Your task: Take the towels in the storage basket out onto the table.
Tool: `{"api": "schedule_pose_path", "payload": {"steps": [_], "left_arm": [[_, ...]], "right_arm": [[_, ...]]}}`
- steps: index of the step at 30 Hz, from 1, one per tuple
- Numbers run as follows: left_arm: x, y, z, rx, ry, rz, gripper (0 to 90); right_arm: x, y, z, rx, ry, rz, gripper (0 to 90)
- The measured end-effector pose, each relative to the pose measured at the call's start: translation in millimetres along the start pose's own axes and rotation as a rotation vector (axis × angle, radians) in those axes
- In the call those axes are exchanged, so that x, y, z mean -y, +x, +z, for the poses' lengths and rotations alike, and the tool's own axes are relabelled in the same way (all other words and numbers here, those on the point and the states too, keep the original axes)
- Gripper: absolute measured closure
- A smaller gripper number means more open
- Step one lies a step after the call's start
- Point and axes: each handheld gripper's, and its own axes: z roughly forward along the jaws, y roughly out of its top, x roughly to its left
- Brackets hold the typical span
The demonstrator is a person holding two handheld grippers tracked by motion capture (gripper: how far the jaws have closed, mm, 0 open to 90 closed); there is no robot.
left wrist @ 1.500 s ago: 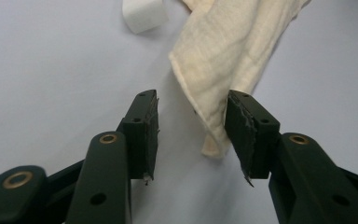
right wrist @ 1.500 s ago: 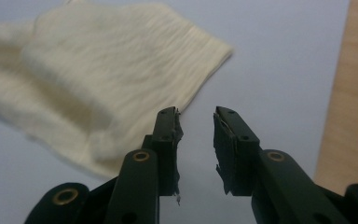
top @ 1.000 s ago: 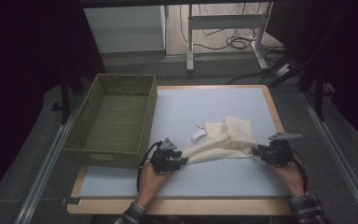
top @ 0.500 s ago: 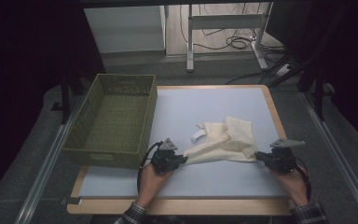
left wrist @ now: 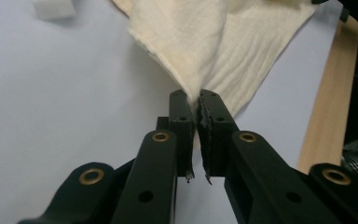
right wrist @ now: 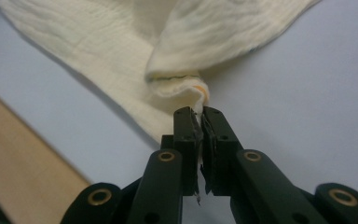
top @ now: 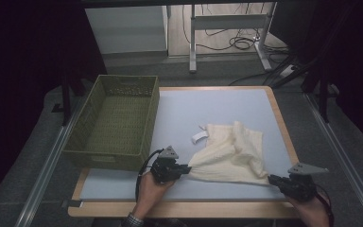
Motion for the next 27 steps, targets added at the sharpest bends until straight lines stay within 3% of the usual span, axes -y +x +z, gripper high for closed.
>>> {"api": "schedule_pose_path", "payload": {"steps": [7, 11, 15, 18, 27], "left_arm": [[16.3, -8.2, -1.8, -0.009, 0.055, -0.004, 84.2], [11.3, -1.1, -7.7, -0.062, 0.017, -0.014, 65.0], [-9.8, 7.6, -7.0, -0.106, -0.023, -0.004, 57.5], [-30.3, 17.3, 2.5, -0.134, -0.036, 0.002, 55.2], [-76.9, 48.5, 40.6, -0.208, -0.015, 0.026, 57.2]], "right_arm": [[19.3, 16.0, -11.7, -0.023, 0.017, 0.001, 83.8], [19.0, 13.0, -18.0, 0.000, 0.005, 0.004, 77.3], [10.3, 2.5, -23.9, 0.038, -0.026, 0.009, 72.2], [2.1, -6.7, -21.8, 0.057, -0.038, 0.012, 71.2], [-30.4, -38.3, 10.6, 0.085, -0.042, 0.030, 69.9]]}}
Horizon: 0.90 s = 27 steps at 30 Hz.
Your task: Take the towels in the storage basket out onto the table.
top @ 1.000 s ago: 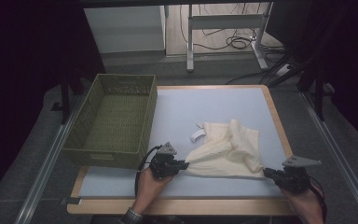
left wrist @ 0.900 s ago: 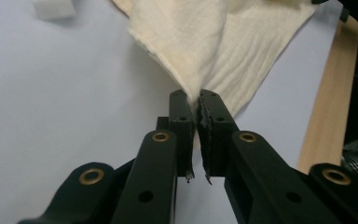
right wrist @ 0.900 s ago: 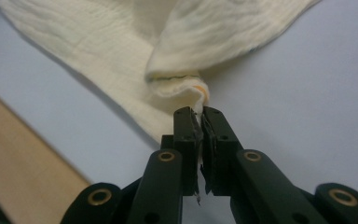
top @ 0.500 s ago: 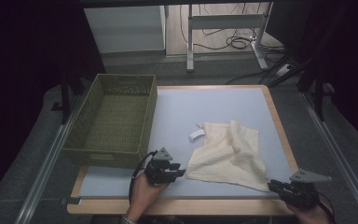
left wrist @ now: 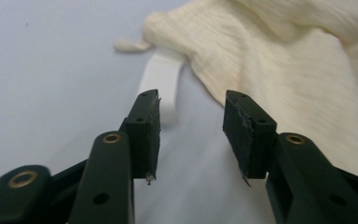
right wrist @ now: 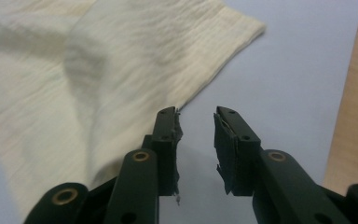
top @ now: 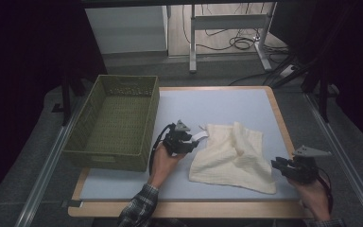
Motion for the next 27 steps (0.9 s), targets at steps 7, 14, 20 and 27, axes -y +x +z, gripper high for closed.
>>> {"api": "schedule_pose_path", "payload": {"steps": [7, 14, 20, 27], "left_arm": [[-30.4, 16.8, 38.7, -0.007, 0.006, 0.015, 62.7], [-44.6, 24.2, 75.0, -0.037, 0.013, 0.018, 57.6], [-44.7, 25.1, 88.9, -0.053, 0.047, 0.035, 53.5], [-42.2, 24.7, 91.5, 0.001, 0.031, -0.004, 71.8]], "right_arm": [[-26.6, -19.1, 30.2, 0.024, -0.005, 0.008, 72.6], [-48.6, -34.1, 63.0, 0.046, -0.007, 0.019, 71.5], [-57.3, -37.5, 87.3, 0.071, 0.013, 0.030, 62.5], [-58.2, -32.9, 98.3, 0.077, 0.041, 0.032, 83.9]]}}
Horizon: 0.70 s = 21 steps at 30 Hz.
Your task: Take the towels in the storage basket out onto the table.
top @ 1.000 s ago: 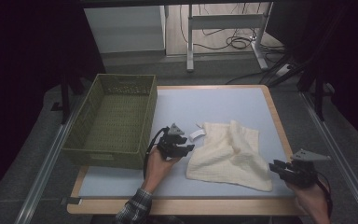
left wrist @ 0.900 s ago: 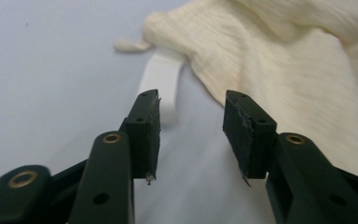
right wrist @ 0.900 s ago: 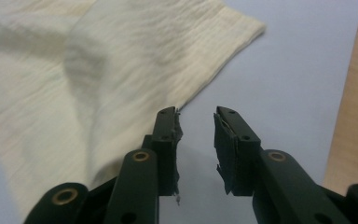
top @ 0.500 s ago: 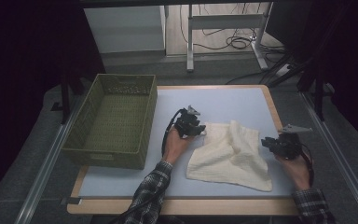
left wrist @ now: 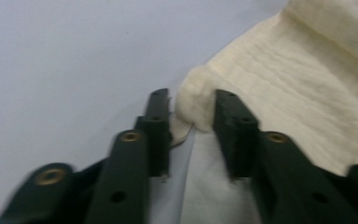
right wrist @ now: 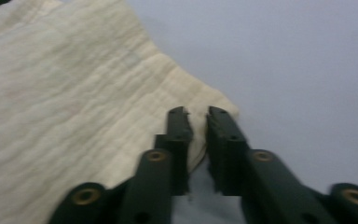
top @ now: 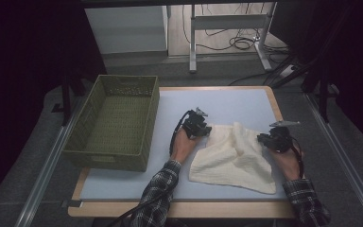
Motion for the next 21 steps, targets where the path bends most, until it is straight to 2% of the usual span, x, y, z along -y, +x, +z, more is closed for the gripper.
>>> {"api": "schedule_pose_path", "payload": {"steps": [1, 2, 5, 6, 11, 16, 17, 19, 21], "left_arm": [[0.2, -0.6, -0.6, 0.010, 0.003, 0.008, 82.0], [0.1, -1.6, -1.0, 0.003, 0.005, 0.014, 86.5], [-1.8, -3.9, -8.3, -0.041, 0.010, 0.054, 88.2], [-3.1, -2.7, -13.4, -0.052, -0.001, 0.055, 88.3], [-14.5, 13.4, -42.0, -0.145, -0.050, 0.044, 88.1], [-22.5, 31.6, -51.6, -0.248, -0.045, 0.027, 87.7], [-22.4, 34.1, -50.4, -0.254, -0.031, 0.023, 86.4], [-19.8, 37.5, -48.1, -0.282, -0.021, 0.022, 78.1], [-17.5, 39.3, -47.9, -0.270, -0.023, 0.013, 71.8]], "right_arm": [[-0.3, 2.6, 0.3, -0.008, 0.005, -0.001, 87.1], [-1.0, 4.3, 0.4, 0.001, 0.008, -0.005, 87.6], [-3.9, 6.7, -0.4, 0.021, 0.022, -0.029, 88.0], [-5.2, 7.1, -1.2, 0.031, 0.017, -0.039, 88.0], [-22.2, 0.3, -6.6, 0.055, -0.021, -0.034, 88.0], [-41.1, -5.1, -3.2, 0.067, -0.046, -0.025, 87.8], [-45.4, -8.0, -0.2, 0.074, -0.054, -0.021, 87.2], [-47.9, -13.7, 4.3, 0.081, -0.049, -0.001, 83.1], [-47.3, -18.9, 5.1, 0.079, -0.060, 0.026, 78.7]]}}
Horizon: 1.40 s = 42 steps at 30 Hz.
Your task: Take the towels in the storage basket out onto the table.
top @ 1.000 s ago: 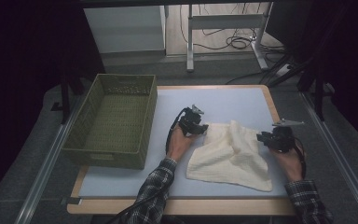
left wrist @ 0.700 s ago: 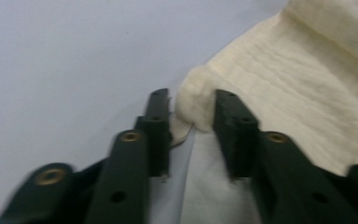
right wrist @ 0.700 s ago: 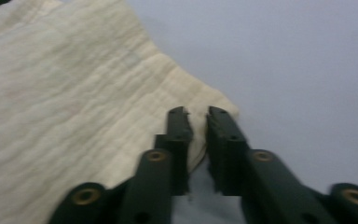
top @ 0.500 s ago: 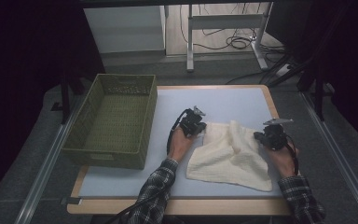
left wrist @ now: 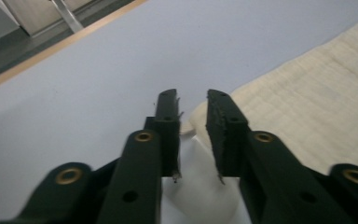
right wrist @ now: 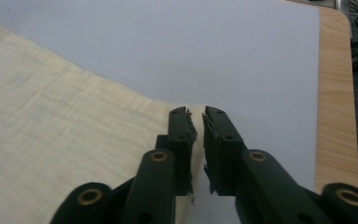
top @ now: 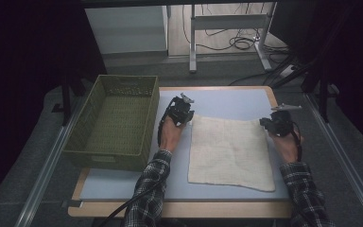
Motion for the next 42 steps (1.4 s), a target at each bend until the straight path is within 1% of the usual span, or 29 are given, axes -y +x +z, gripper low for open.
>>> {"api": "schedule_pose_path", "payload": {"steps": [2, 3, 5, 7, 10, 13, 17, 22, 24, 25, 26, 27, 28, 29, 31, 32, 33, 35, 38, 40, 41, 42], "left_arm": [[2.8, 1.7, 1.3, 0.002, -0.004, -0.004, 67.3], [3.4, 2.7, 2.6, 0.010, -0.004, -0.010, 65.7], [3.5, 4.2, 5.5, 0.013, 0.001, -0.010, 62.8], [2.9, 3.8, 8.8, 0.023, 0.000, -0.010, 60.9], [2.4, 2.6, 14.4, 0.019, 0.005, -0.002, 58.7], [4.5, 2.6, 23.0, 0.019, 0.014, -0.010, 57.7], [8.8, 1.3, 32.6, 0.023, 0.023, -0.019, 56.1], [14.1, 2.6, 39.8, 0.006, 0.036, -0.028, 50.5], [16.9, 4.2, 42.5, 0.013, 0.043, -0.035, 49.0], [18.2, 5.4, 42.7, 0.024, 0.036, -0.050, 49.0], [19.3, 6.6, 42.9, 0.042, 0.030, -0.068, 50.7], [21.2, 8.7, 43.2, 0.080, 0.023, -0.097, 55.0], [22.2, 9.4, 43.1, 0.089, 0.017, -0.109, 59.5], [23.4, 9.5, 42.8, 0.101, 0.012, -0.117, 61.3], [23.1, 9.4, 41.6, 0.127, 0.016, -0.119, 72.7], [22.9, 9.3, 41.2, 0.143, 0.018, -0.113, 79.9], [22.8, 8.8, 41.1, 0.143, 0.018, -0.104, 84.1], [22.6, 8.0, 40.3, 0.128, 0.011, -0.078, 87.2], [20.2, 9.2, 37.6, 0.076, -0.005, -0.058, 89.0], [16.6, 13.5, 33.8, 0.054, -0.027, -0.065, 89.0], [13.4, 17.4, 30.6, 0.052, -0.045, -0.074, 89.0], [10.2, 21.4, 27.7, 0.064, -0.052, -0.090, 88.7]], "right_arm": [[2.2, -5.5, -0.8, -0.012, -0.003, 0.027, 74.6], [3.2, -6.7, -0.7, -0.008, -0.001, 0.027, 73.8], [5.6, -10.2, -0.2, 0.000, 0.005, 0.029, 71.4], [7.1, -13.3, 0.9, -0.008, 0.007, 0.039, 69.7], [8.4, -16.2, 5.0, -0.007, 0.015, 0.035, 67.2], [8.5, -17.8, 9.4, -0.010, 0.020, 0.031, 66.9], [7.6, -19.5, 16.6, -0.018, 0.017, 0.038, 67.0], [8.9, -21.9, 27.7, -0.007, 0.029, 0.025, 64.4], [10.2, -22.7, 32.7, -0.005, 0.035, 0.029, 62.6], [11.0, -22.9, 35.3, -0.008, 0.041, 0.025, 62.5], [11.6, -22.8, 36.3, -0.008, 0.033, 0.022, 63.0], [11.6, -22.5, 36.9, -0.008, 0.032, 0.026, 63.5], [11.2, -22.0, 37.3, -0.001, 0.033, 0.030, 67.2], [10.6, -21.6, 37.2, -0.005, 0.037, 0.034, 71.2], [8.2, -20.2, 37.1, -0.027, 0.059, 0.032, 82.0], [7.2, -18.6, 37.4, -0.034, 0.065, 0.031, 85.1], [6.0, -16.7, 37.4, -0.027, 0.074, 0.022, 85.9], [4.1, -13.4, 37.6, -0.009, 0.083, 0.000, 86.7], [1.9, -12.5, 37.5, 0.007, 0.077, -0.009, 87.1], [-1.3, -14.7, 36.6, 0.012, 0.055, -0.004, 87.1], [-3.9, -15.8, 35.8, 0.010, 0.044, 0.005, 87.1], [-7.4, -16.7, 34.4, 0.008, 0.035, 0.013, 87.1]]}}
